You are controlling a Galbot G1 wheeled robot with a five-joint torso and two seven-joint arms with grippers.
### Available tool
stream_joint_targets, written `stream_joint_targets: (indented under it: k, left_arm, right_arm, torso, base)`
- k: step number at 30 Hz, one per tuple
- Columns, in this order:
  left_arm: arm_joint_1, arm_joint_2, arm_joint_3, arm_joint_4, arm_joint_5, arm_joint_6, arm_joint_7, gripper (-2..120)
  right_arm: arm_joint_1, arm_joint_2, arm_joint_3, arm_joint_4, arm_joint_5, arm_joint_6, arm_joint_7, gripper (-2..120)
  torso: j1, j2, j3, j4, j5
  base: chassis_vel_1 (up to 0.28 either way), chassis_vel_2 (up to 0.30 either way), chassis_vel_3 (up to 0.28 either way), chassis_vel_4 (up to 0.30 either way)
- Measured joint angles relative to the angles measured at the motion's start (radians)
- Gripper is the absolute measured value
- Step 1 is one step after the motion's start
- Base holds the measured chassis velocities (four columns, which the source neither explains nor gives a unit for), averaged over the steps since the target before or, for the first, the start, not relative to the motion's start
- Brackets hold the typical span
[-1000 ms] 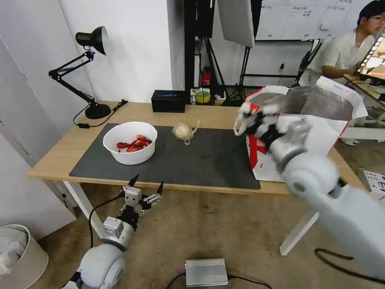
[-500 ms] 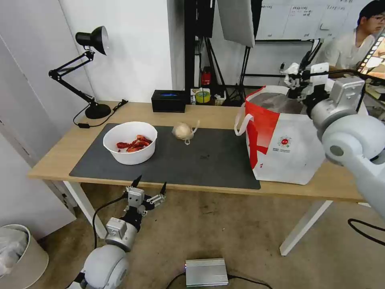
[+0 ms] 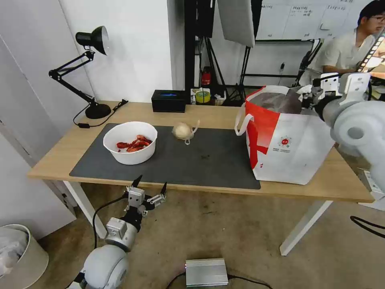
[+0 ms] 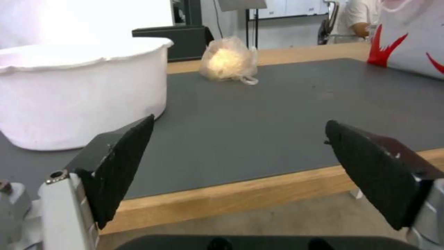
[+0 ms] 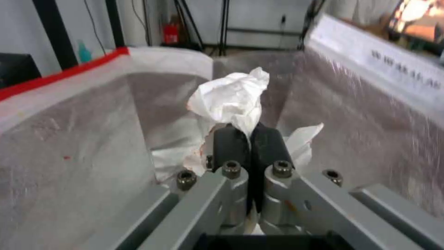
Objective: Pick up the trash from the table and place it into the takeout bag.
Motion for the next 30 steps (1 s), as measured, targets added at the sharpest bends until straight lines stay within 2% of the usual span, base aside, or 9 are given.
stream_joint_targets:
  k: [13, 14, 19, 22, 24, 25, 26, 27, 30]
  left_arm:
    - [0.003, 0.002, 0.008, -0.012, 0.002, -0.001, 0.003, 100]
    - [0.005, 0.002, 0.008, -0.015, 0.002, -0.001, 0.003, 100]
    - [0.006, 0.002, 0.008, -0.018, 0.003, -0.001, 0.003, 100]
    - [0.013, -0.005, 0.005, -0.023, 0.003, -0.002, 0.004, 100]
    - [0.014, -0.005, 0.005, -0.026, 0.003, -0.002, 0.004, 100]
    - [0.014, -0.003, 0.005, -0.029, 0.003, -0.002, 0.004, 100]
    - [0.014, -0.003, 0.005, -0.029, 0.003, -0.002, 0.004, 100]
    - [0.014, -0.001, 0.005, -0.03, 0.002, -0.001, 0.004, 100]
    - [0.012, 0.004, 0.002, -0.031, 0.0, 0.0, 0.004, 100]
  right_arm:
    - [-0.012, -0.016, 0.002, -0.021, 0.122, 0.003, 0.096, 0]
    - [-0.014, -0.014, 0.003, -0.02, 0.133, 0.003, 0.104, 6]
    - [-0.014, -0.013, 0.011, -0.017, 0.155, 0.005, 0.117, 18]
    - [-0.014, -0.016, 0.013, -0.015, 0.165, 0.006, 0.118, 34]
    - [-0.015, -0.017, 0.014, -0.013, 0.164, 0.006, 0.118, 37]
    - [-0.021, -0.017, 0.017, -0.008, 0.162, 0.006, 0.117, 44]
    - [-0.021, -0.017, 0.017, -0.008, 0.162, 0.006, 0.117, 44]
    - [-0.025, -0.015, 0.02, -0.005, 0.158, 0.006, 0.117, 51]
    - [-0.031, -0.013, 0.021, -0.002, 0.148, 0.006, 0.116, 59]
  torso:
    - [0.0, 0.0, 0.0, 0.0, 0.0001]
    - [0.0, 0.0, 0.0, 0.0001, 0.0001]
    - [0.0, 0.0, 0.0, 0.0, 0.0001]
    - [0.0, 0.0, 0.0, 0.0, 0.0]
    - [0.0, 0.0, 0.0, 0.0, 0.0]
    - [0.0, 0.0, 0.0, 0.0, 0.0]
    - [0.0, 0.0, 0.0, 0.0, 0.0]
    - [0.0, 0.0, 0.0, 0.0, 0.0]
    - [0.0, 0.0, 0.0, 0.0, 0.0001]
  base:
    - [0.0, 0.0, 0.0, 0.0]
    - [0.0, 0.0, 0.0, 0.0]
    - [0.0, 0.0, 0.0, 0.0]
    - [0.0, 0.0, 0.0, 0.0]
    - [0.0, 0.0, 0.0, 0.0]
    - [0.0, 0.0, 0.0, 0.0]
    - [0.0, 0.0, 0.0, 0.0]
    - [0.0, 0.0, 0.0, 0.0]
    - [0.0, 0.0, 0.0, 0.0]
